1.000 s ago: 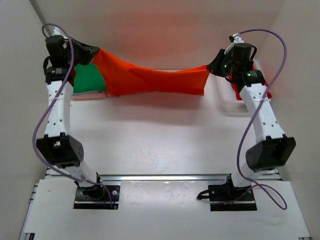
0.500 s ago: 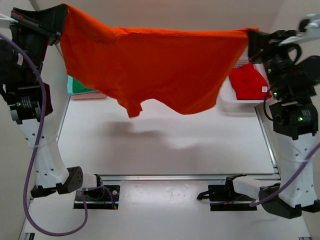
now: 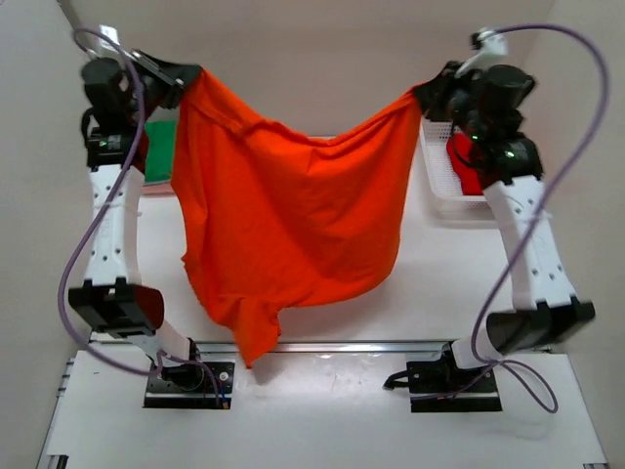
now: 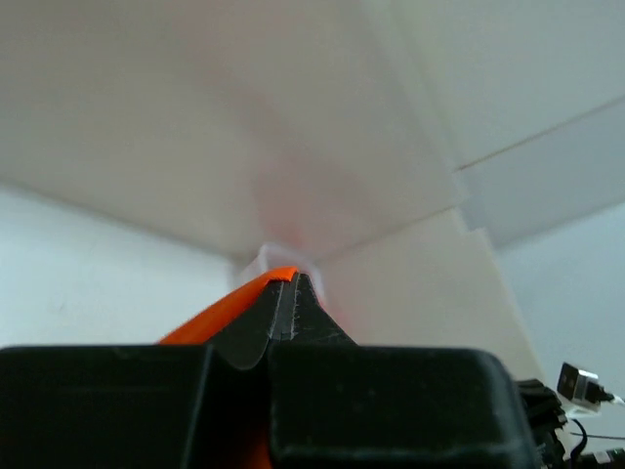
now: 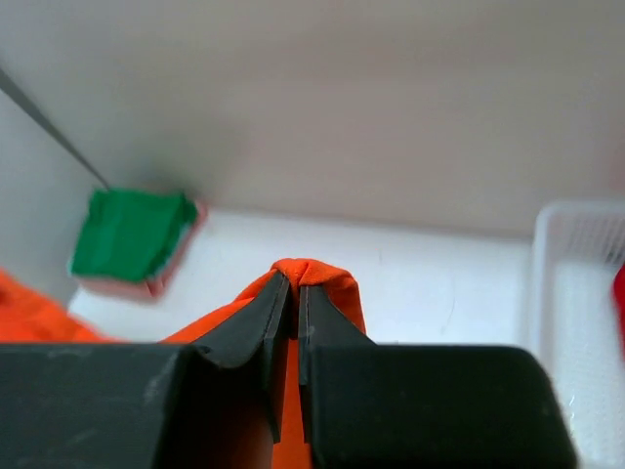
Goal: Fold and stack the t-shirts
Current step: Flatten out the tshirt, then fold the flattened tshirt in 1/3 of the way
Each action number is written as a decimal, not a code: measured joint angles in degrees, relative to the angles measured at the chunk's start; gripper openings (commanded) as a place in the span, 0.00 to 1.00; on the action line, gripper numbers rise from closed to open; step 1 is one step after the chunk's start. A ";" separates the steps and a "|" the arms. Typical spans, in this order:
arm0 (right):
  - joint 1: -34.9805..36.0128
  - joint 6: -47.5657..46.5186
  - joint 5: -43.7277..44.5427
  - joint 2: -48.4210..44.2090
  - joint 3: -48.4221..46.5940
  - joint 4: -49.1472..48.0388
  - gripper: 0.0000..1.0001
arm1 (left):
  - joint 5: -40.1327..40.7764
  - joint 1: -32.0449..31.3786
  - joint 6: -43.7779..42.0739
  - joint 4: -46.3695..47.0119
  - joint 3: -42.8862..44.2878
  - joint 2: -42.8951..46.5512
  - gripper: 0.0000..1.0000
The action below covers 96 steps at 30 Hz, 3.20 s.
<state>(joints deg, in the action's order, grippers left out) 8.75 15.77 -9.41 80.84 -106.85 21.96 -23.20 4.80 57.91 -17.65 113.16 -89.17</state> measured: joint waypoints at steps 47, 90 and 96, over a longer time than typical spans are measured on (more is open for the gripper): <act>-6.91 7.80 -1.14 -26.18 71.30 18.29 0.00 | -1.66 -9.86 -4.37 -12.61 -88.28 55.17 0.00; -14.62 9.09 -5.01 2.19 59.63 12.70 0.02 | 8.72 -5.01 -6.62 -2.89 -73.11 19.39 0.01; -15.45 10.10 -4.44 3.52 57.90 10.21 0.30 | 11.02 -7.69 -9.64 -1.81 -62.95 10.40 0.26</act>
<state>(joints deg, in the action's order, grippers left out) -6.70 25.87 -13.85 84.36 -48.95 32.16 -12.19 -2.90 48.27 -19.46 50.22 -78.76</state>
